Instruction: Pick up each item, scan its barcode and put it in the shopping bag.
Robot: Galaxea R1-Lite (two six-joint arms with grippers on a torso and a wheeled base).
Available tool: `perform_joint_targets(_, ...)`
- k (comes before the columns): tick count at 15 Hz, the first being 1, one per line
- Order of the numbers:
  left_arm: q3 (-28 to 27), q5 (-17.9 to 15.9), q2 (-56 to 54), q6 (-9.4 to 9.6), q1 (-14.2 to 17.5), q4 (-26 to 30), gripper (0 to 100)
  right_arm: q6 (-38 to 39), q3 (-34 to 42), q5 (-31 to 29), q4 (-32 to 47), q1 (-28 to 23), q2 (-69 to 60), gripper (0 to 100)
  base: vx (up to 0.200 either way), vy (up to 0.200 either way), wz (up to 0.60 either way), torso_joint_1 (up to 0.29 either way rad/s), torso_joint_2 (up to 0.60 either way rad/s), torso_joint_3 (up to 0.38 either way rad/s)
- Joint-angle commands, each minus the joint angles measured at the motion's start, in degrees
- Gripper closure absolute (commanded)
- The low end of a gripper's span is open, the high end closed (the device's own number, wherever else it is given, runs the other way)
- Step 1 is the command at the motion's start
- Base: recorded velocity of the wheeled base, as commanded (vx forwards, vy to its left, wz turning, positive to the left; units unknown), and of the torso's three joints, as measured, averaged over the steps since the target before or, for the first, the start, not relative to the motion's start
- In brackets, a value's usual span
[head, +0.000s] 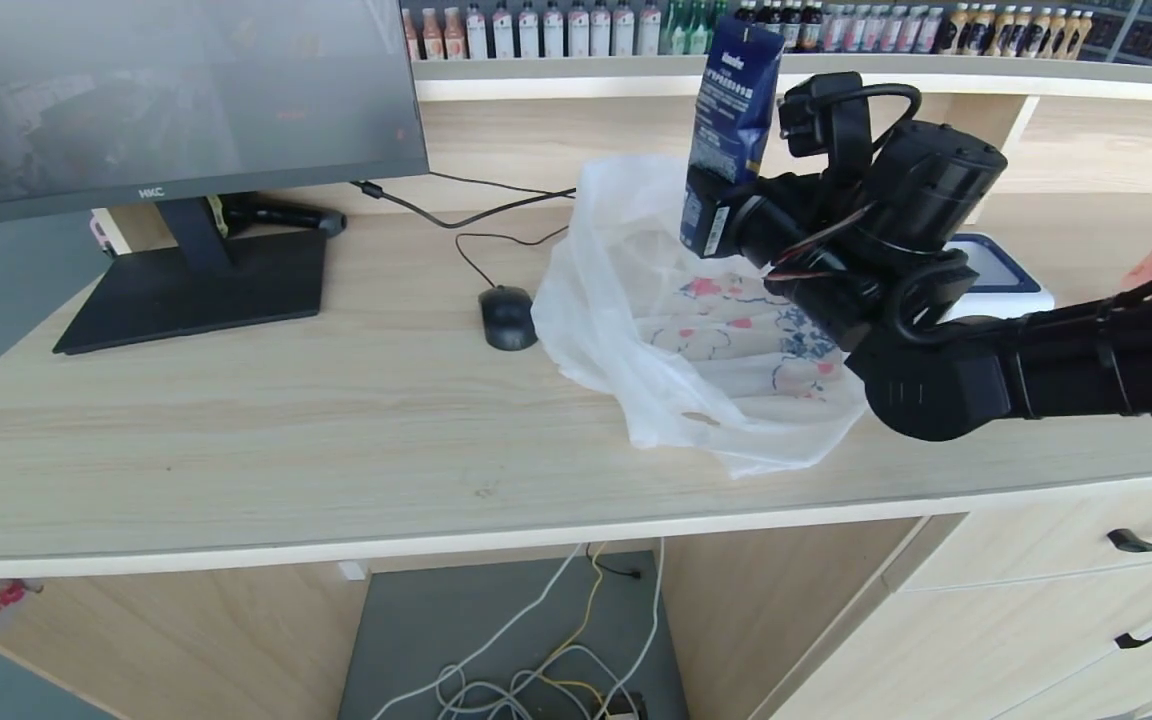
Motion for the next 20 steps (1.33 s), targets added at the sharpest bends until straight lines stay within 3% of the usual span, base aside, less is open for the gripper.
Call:
perform_joint_targets(1,0.0,0.01,0.0,-0.02,0.0,0.0,0,-0.04,-1.88,-0.06,0.13,0.98,2.89,100,0.0,0.0,0.0,0.0,0.0,0.0)
perform_joint_targets(8,0.0,0.01,0.0,-0.02,0.0,0.0,0,4.1,-2.06,-1.91,0.22,4.5,3.77,100,0.0,0.0,0.0,0.0,0.0,0.0)
perform_joint_targets(20,0.0,0.01,0.0,-0.02,0.0,0.0,0,4.8,-1.71,-2.0,0.22,4.59,5.88,100,0.0,0.0,0.0,0.0,0.0,0.0)
